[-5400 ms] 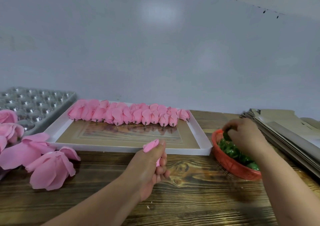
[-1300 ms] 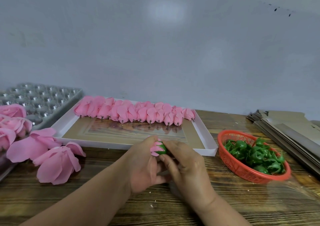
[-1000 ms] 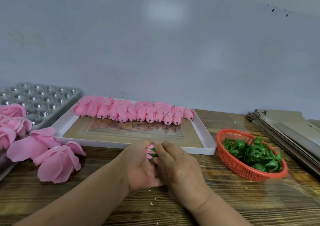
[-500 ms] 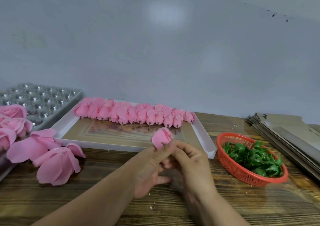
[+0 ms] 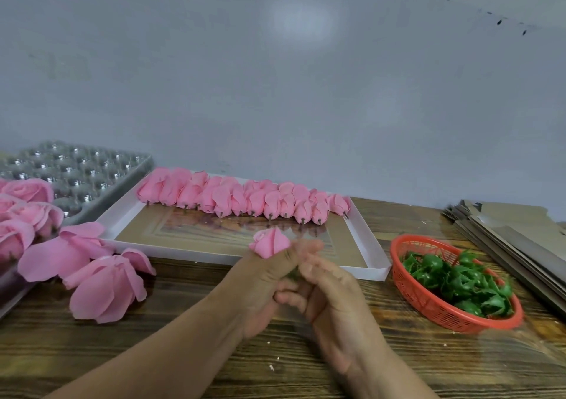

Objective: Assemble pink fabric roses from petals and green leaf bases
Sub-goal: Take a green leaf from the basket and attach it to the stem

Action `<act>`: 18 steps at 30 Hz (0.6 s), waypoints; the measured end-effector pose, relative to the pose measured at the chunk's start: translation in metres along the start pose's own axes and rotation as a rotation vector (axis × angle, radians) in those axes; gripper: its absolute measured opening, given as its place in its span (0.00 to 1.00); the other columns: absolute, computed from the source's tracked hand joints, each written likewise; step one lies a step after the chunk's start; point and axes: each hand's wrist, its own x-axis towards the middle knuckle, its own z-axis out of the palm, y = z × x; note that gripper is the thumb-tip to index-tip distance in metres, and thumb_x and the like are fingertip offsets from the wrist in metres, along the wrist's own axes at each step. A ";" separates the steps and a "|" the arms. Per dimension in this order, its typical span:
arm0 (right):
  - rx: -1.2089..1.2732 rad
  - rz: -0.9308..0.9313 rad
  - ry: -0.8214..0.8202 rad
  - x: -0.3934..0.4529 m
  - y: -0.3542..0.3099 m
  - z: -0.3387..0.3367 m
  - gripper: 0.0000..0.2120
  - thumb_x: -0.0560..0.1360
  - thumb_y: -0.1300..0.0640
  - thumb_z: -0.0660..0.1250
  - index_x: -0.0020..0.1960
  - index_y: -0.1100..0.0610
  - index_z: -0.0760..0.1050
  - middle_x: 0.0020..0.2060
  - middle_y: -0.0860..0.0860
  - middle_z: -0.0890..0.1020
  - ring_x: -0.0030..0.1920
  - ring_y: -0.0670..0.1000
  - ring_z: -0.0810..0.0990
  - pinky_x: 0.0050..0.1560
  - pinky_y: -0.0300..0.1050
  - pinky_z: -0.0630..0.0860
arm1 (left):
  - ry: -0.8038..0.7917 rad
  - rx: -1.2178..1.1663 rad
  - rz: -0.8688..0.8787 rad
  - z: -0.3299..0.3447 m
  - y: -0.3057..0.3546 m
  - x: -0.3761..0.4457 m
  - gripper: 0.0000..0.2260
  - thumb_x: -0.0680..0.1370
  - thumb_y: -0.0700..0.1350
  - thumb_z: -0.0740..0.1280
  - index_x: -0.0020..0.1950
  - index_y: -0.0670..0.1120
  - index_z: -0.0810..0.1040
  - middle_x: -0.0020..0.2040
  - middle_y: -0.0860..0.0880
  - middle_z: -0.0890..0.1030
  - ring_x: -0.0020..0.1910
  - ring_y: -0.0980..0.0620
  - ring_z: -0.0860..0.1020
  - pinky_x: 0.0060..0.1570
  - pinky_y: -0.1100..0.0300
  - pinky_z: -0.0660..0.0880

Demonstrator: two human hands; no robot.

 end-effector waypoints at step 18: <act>0.116 0.083 -0.071 -0.005 -0.004 0.003 0.07 0.65 0.70 0.72 0.43 0.66 0.79 0.31 0.61 0.78 0.30 0.53 0.79 0.34 0.44 0.80 | -0.129 0.245 -0.014 -0.006 0.009 -0.004 0.34 0.49 0.60 0.83 0.49 0.44 0.85 0.50 0.42 0.75 0.34 0.50 0.70 0.38 0.62 0.72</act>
